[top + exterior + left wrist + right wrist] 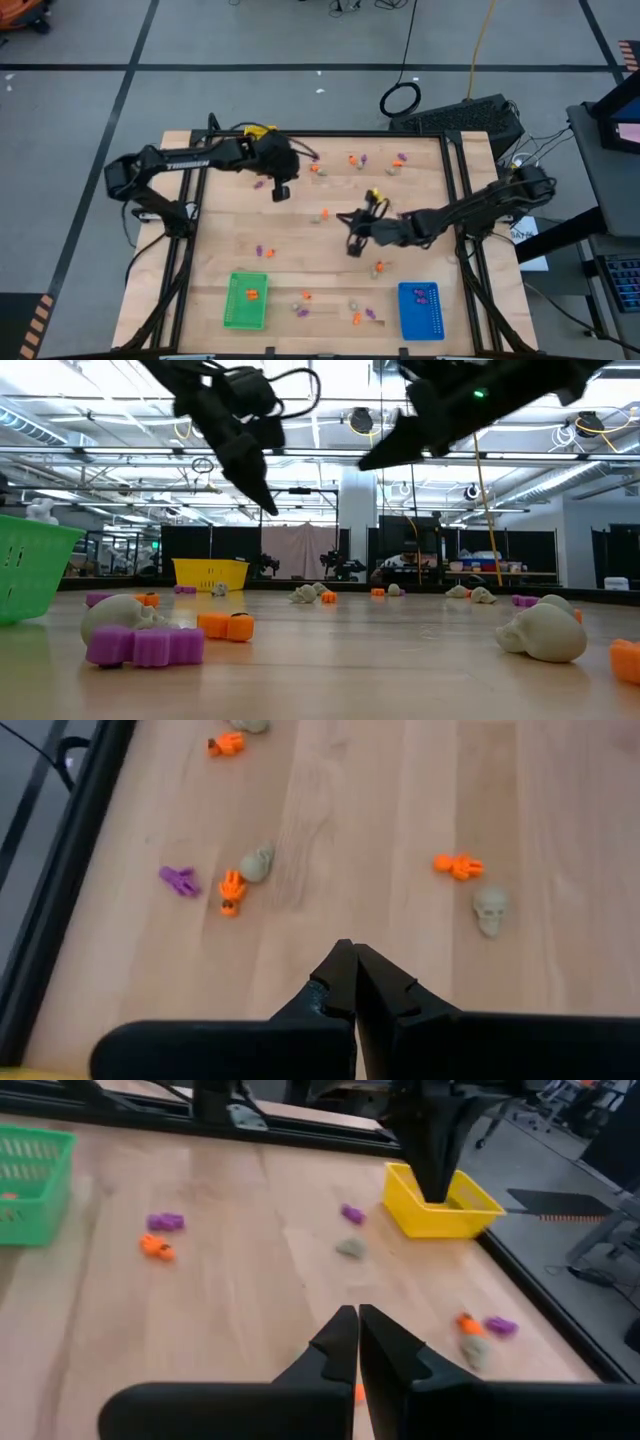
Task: Sort Halloween decoration
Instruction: Put the gray skull toy into the yellow bin
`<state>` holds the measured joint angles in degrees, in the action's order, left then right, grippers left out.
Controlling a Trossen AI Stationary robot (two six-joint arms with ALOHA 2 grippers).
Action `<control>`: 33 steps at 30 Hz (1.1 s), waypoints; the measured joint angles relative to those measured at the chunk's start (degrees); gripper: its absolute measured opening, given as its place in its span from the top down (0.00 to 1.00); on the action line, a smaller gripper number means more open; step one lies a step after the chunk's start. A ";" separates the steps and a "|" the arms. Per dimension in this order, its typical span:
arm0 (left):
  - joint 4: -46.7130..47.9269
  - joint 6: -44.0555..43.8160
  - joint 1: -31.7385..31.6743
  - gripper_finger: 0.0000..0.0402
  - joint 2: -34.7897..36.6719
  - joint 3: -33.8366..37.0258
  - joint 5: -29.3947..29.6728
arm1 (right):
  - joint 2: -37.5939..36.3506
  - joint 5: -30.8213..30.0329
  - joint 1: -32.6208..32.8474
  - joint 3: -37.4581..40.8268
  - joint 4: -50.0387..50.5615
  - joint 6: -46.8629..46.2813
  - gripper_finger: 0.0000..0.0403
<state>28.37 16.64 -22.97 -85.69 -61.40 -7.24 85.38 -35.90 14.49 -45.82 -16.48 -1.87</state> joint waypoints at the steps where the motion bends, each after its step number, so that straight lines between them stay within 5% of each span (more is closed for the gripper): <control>1: 0.66 0.84 -0.08 1.00 -1.52 -1.38 -0.26 | -1.62 0.00 -0.47 1.56 0.18 -0.02 1.00; 10: 5.38 11.22 -1.93 1.00 -14.00 -11.74 -7.11 | -14.10 0.08 -6.84 9.04 -0.01 2.74 1.00; 19: 5.55 12.33 -2.94 0.98 -20.48 -16.69 -6.26 | -15.56 1.95 -9.22 9.11 -0.03 5.13 1.00; 26: 3.27 12.52 -3.70 0.78 -24.33 -16.72 -4.45 | -14.61 12.91 -10.30 9.66 -0.50 7.96 1.00; 33: -1.38 14.12 -5.33 0.60 -26.30 -16.72 -2.68 | -16.69 13.57 -10.35 18.67 -13.08 8.69 1.00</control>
<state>26.99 30.76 -28.30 -111.99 -78.13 -9.91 68.69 -22.33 4.14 -27.15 -29.56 6.82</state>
